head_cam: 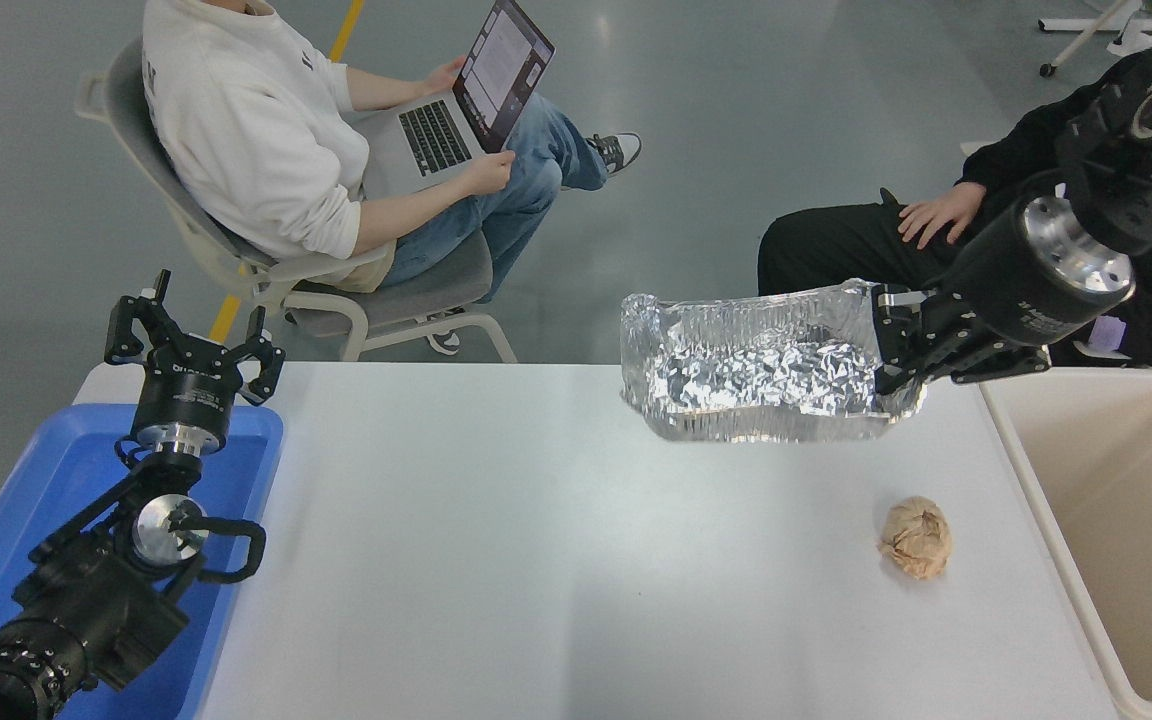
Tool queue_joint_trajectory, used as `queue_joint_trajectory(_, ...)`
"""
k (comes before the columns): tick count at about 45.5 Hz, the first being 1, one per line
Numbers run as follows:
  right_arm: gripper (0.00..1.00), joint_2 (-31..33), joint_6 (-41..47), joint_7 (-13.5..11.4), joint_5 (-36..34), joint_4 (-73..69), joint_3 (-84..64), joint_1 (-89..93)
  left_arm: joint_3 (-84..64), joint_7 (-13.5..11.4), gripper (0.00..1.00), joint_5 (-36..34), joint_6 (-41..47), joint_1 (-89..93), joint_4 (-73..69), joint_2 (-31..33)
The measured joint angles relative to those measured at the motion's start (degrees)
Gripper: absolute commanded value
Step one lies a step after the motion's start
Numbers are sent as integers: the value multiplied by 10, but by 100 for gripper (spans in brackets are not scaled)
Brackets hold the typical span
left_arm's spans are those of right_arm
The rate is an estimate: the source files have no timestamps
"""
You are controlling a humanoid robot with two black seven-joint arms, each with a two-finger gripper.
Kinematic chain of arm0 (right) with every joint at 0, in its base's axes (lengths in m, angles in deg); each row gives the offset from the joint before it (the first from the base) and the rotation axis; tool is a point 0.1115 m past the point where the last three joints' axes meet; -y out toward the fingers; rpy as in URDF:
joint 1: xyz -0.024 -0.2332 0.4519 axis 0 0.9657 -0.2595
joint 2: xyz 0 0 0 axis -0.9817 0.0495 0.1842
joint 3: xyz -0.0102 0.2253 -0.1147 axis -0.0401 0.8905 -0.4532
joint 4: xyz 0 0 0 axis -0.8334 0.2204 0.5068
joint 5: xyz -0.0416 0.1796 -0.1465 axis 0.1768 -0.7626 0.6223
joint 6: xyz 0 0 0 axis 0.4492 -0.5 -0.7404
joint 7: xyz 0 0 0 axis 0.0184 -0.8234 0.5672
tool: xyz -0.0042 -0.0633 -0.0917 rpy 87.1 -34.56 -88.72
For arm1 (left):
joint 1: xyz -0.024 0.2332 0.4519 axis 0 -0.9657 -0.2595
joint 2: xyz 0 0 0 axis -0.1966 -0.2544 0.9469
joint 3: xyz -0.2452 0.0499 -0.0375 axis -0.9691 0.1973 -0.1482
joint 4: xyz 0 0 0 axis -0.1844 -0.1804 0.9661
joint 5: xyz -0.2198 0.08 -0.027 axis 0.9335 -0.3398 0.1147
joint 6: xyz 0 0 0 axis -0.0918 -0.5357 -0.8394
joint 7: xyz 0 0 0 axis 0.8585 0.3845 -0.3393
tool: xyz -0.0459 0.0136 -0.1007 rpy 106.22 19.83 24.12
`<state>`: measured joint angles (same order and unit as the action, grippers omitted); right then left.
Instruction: Pick up foil plate and place in dustbin
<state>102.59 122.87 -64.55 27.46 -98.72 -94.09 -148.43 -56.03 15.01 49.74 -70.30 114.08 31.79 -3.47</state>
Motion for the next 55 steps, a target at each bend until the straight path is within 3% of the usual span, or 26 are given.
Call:
queue_joint_trajectory(20, 0, 12, 17, 0, -1, -17, -32, -77, 0, 0, 99, 0, 0, 0, 0, 0)
queue_joint_trajectory(35, 0, 79, 19, -1, -23, 48, -128, -23, 0, -1, 99, 0, 0, 0, 0, 0)
queue_joint_trajectory(55, 0, 275, -42, -1, -24, 157, -225, 84, 0, -1, 99, 0, 0, 0, 0, 0)
